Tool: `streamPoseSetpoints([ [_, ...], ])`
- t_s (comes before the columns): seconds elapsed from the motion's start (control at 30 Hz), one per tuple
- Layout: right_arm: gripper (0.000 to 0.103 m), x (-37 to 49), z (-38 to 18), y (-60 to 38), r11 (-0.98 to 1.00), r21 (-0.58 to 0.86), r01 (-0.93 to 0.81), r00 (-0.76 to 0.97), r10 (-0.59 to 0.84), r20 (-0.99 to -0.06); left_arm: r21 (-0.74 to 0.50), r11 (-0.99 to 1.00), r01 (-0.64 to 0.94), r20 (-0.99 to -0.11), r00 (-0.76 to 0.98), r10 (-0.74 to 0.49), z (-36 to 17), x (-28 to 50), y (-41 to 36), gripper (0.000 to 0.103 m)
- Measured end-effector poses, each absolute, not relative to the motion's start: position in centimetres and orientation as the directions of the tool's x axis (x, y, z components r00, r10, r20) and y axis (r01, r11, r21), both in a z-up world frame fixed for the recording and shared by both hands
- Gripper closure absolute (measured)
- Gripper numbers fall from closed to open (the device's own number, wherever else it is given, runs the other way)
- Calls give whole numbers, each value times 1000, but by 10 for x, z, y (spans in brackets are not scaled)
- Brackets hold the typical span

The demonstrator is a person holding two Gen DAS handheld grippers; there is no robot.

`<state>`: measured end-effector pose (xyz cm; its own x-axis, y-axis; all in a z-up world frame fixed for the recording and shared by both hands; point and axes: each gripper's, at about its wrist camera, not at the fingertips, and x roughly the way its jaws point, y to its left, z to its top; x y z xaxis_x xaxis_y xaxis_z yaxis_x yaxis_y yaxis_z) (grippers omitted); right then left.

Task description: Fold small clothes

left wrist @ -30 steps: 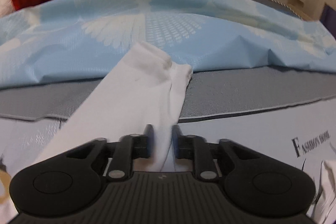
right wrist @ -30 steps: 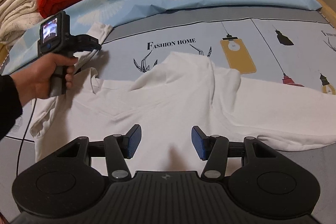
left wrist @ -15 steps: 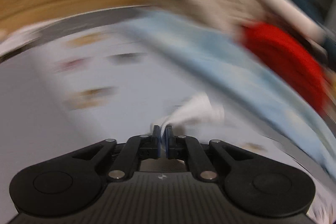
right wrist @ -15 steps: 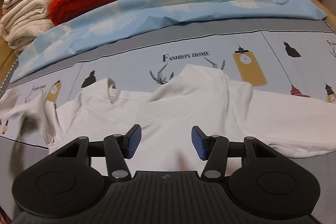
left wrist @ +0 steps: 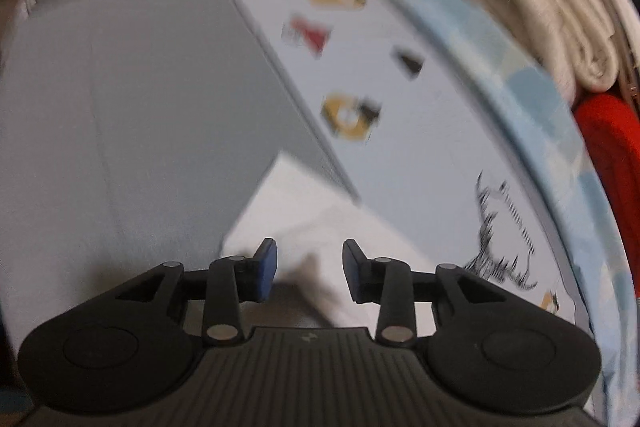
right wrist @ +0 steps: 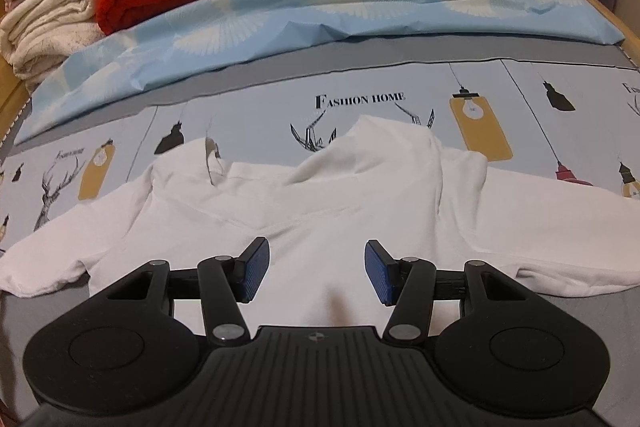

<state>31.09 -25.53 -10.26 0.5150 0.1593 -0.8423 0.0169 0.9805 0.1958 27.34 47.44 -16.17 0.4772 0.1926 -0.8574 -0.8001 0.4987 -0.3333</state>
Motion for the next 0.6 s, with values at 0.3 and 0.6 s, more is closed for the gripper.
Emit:
streamPoseSetpoints([
  [0.3,48,318,-107,-248,984,180,1,508,155,-847,-284,449,-847,-872,422,246,-199,276,502,61],
  [0.6,48,322,-113,-239,986,166,-3,496,146,-856,74,736,-673,-748,451,488,-181,311,479,98],
])
